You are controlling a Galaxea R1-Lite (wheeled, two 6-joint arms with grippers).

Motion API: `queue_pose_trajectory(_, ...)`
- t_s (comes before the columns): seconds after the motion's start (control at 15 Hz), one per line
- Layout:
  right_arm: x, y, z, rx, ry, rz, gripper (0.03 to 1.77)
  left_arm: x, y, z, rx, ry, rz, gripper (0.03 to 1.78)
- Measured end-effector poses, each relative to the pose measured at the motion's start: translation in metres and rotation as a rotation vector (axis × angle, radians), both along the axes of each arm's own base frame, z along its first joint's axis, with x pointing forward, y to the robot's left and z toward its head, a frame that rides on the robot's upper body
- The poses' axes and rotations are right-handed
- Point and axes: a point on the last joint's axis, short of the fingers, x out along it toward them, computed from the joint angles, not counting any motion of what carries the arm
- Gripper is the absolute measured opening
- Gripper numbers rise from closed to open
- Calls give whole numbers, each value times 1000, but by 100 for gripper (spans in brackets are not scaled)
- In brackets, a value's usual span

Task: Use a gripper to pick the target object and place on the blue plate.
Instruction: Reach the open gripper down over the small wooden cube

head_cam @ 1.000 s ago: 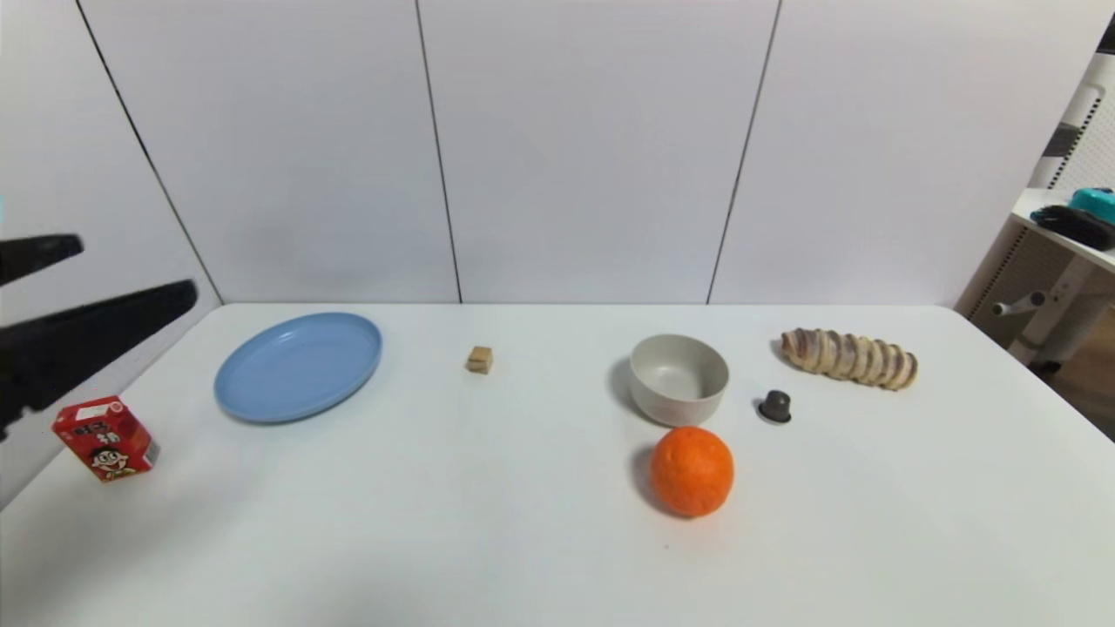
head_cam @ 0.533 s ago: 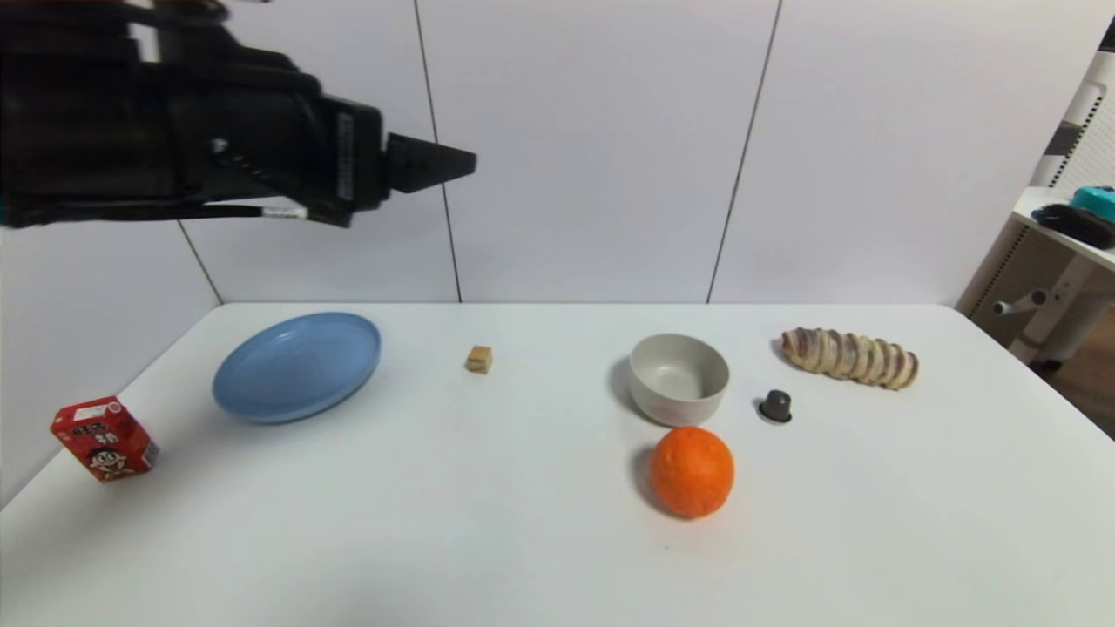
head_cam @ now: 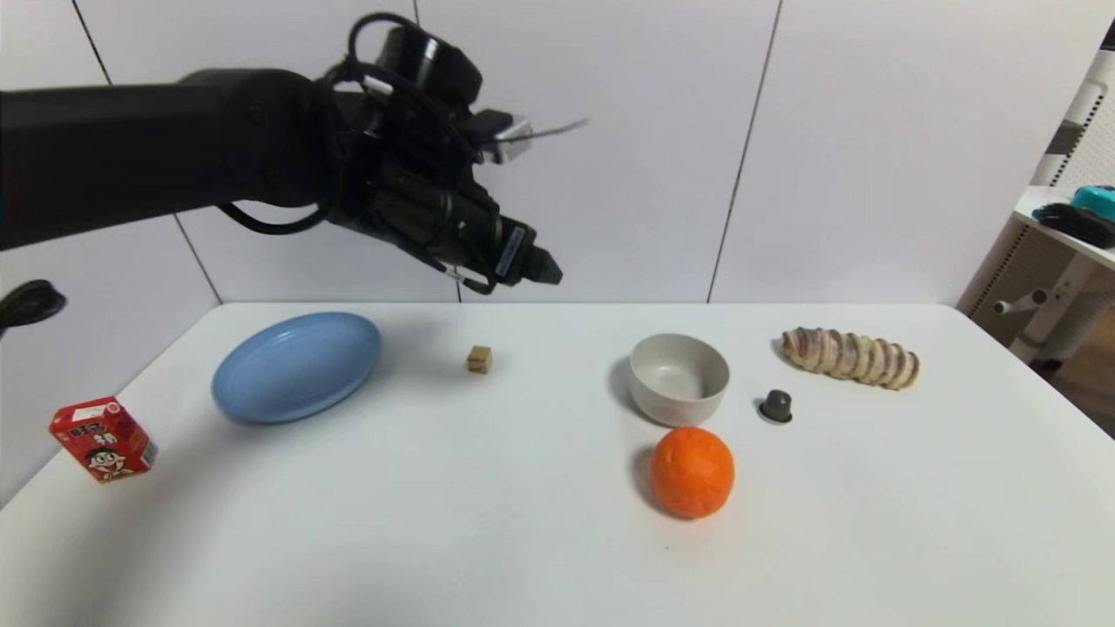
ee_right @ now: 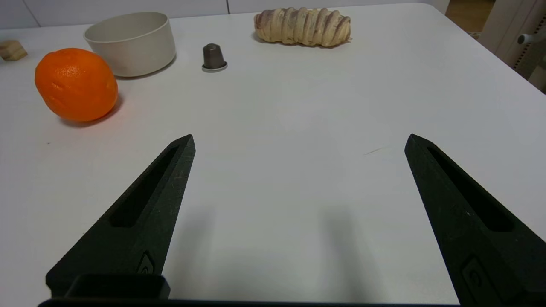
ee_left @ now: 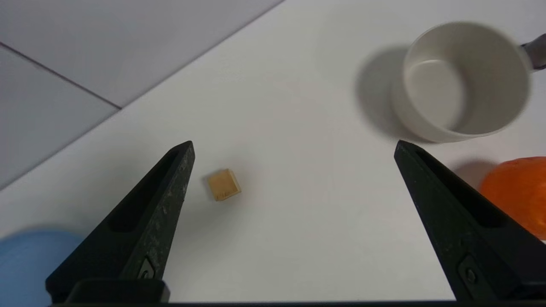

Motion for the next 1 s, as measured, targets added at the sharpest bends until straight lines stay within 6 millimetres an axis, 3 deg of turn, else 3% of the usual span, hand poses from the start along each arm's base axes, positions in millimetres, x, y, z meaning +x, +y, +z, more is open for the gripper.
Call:
queue_pose_trajectory(0.4,0,0,0,0,0,1,170,31,-10,-52,37,131,174,169)
queue_pose_trajectory(1.0,0,0,0,0,0,1,170,51,12,-85,103,219,334,169)
